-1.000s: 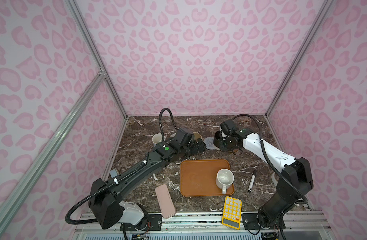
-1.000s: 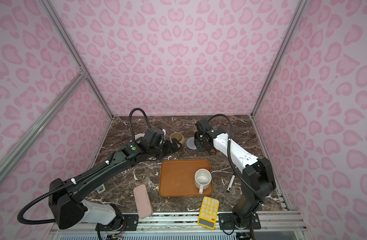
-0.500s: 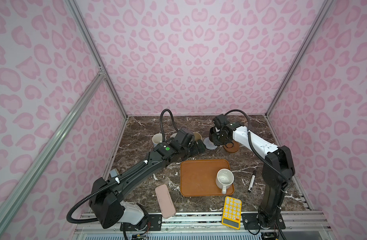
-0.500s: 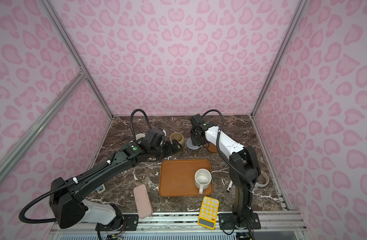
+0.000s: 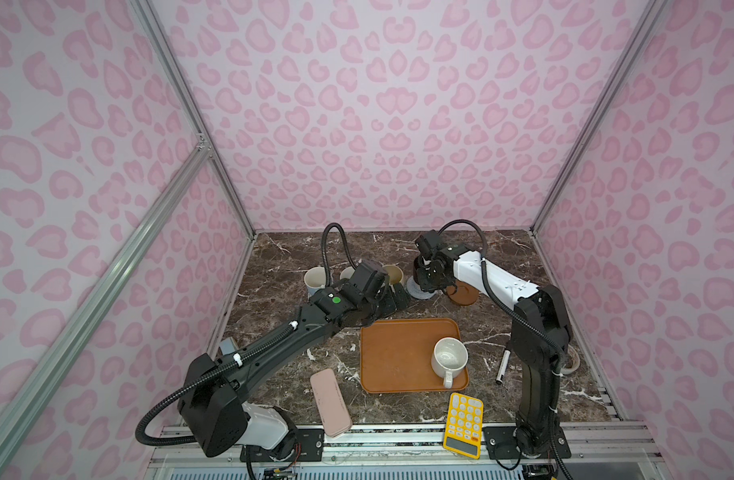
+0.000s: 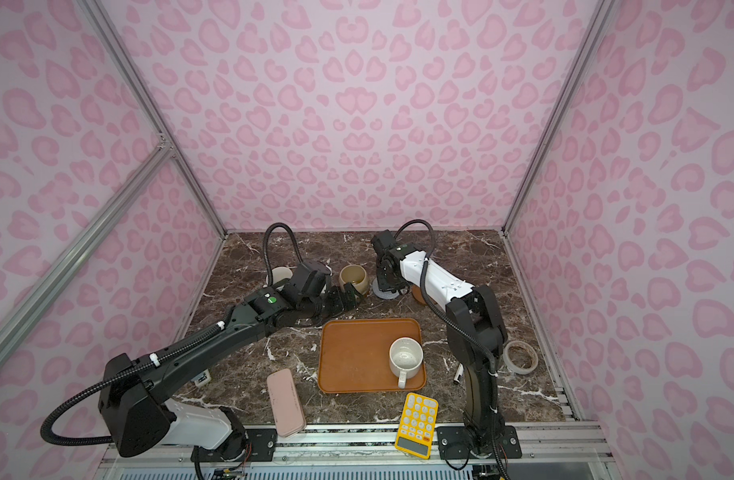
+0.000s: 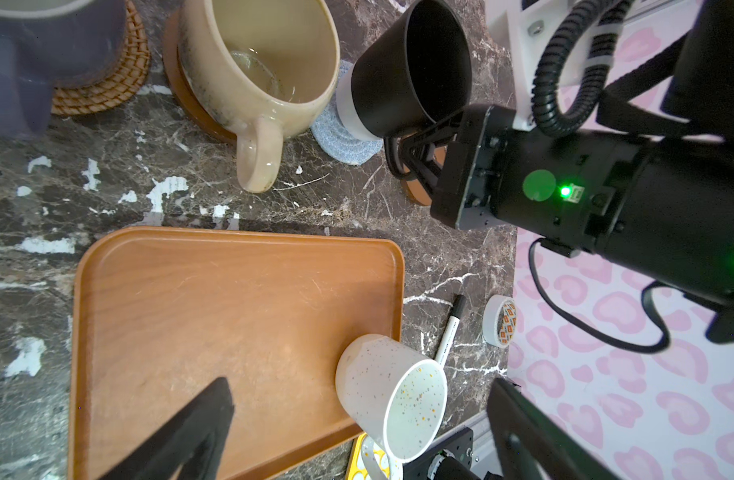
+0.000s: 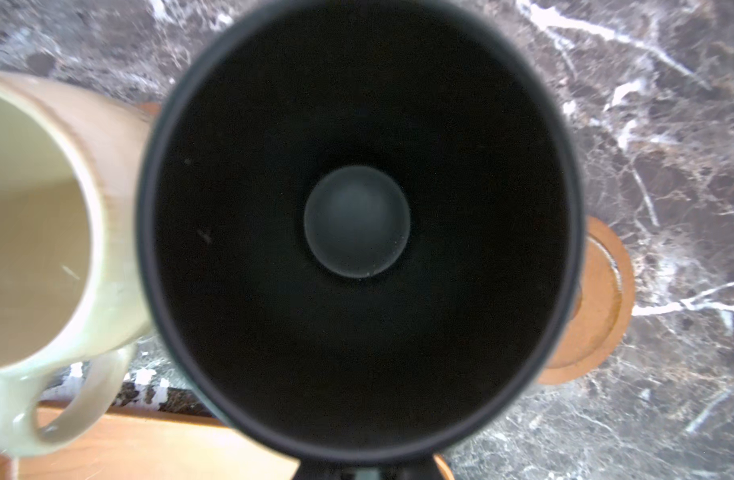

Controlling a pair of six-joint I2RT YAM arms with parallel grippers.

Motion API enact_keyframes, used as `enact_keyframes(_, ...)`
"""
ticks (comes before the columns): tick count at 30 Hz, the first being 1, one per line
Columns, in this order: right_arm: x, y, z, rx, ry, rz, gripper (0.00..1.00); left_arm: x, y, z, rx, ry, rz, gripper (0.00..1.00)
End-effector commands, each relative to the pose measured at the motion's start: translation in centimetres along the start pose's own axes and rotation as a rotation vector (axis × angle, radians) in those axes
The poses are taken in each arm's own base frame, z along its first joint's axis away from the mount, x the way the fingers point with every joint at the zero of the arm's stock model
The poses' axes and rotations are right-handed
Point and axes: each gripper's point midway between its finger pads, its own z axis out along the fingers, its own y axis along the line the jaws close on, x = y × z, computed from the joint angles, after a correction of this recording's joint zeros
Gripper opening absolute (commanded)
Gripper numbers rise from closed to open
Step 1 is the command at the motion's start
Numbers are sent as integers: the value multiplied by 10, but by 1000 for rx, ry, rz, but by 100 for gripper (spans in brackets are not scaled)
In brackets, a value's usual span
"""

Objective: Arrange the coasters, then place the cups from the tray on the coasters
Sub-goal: 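Carry the black mug with right gripper toward the blue knit coaster, then lower the black mug onto the blue knit coaster with right gripper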

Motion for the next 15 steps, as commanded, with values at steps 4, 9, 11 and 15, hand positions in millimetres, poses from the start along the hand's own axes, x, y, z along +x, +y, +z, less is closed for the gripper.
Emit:
enact_keyframes(4, 3, -1, 13, 26, -12, 25, 0, -2, -3, -4, 17, -14, -4, 97)
enact_keyframes(9, 10, -2, 17, 23, -2, 43, 4, -1, -1, -6, 11, -15, -8, 97)
enact_keyframes(11, 11, 1, 18, 9, 2, 50, 14, -1, -1, -11, 10, -20, -7, 97)
enact_keyframes(15, 13, 2, 19, 2, 11, 57, 28, -1, 5, -23, 9, -50, -13, 97)
